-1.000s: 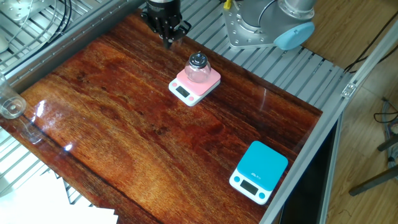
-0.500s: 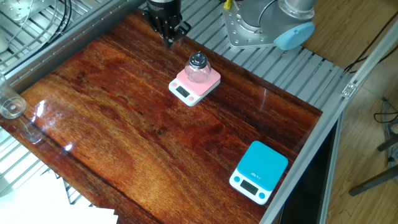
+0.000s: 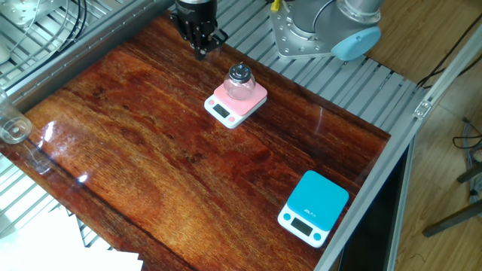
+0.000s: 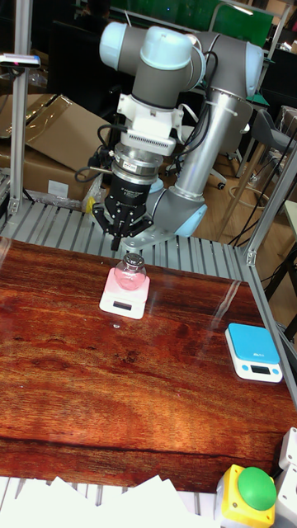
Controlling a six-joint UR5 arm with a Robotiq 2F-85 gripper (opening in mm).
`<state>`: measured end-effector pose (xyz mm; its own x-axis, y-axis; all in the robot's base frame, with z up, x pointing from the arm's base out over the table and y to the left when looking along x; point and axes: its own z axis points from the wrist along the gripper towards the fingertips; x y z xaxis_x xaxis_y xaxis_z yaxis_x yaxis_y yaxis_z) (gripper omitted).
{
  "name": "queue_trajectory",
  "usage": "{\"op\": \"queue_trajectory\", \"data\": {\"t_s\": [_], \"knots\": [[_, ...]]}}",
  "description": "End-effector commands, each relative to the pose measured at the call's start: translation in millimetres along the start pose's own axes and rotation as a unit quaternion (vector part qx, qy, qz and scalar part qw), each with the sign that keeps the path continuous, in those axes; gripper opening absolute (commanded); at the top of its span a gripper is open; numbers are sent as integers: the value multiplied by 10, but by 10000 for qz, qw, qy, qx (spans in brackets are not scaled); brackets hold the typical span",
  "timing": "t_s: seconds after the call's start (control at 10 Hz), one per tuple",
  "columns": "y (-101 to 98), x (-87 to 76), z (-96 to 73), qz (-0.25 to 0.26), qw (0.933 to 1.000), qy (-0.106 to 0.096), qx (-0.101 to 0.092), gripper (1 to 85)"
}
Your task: Place the block on the scale
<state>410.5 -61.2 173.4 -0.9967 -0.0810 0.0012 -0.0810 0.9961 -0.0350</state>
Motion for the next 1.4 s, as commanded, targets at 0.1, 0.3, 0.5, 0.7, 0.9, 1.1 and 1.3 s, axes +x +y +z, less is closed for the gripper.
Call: {"op": "queue_trajectory", "data": {"t_s": [0.1, 0.3, 0.5, 0.7, 0.9, 1.1, 1.3], "knots": [[-118, -497, 112, -359, 9989, 228, -176, 10], [-125, -839, 133, -467, 9983, 286, -201, 10], [-23, -1058, 233, -427, 9987, 237, -156, 10], [-64, -906, 176, -314, 9986, 388, -193, 10], [-13, -841, 138, 2, 9986, 434, -315, 10], [12, -988, 145, 305, 9988, 162, -357, 10], [71, -1138, 140, 459, 9977, -115, -483, 10]]}}
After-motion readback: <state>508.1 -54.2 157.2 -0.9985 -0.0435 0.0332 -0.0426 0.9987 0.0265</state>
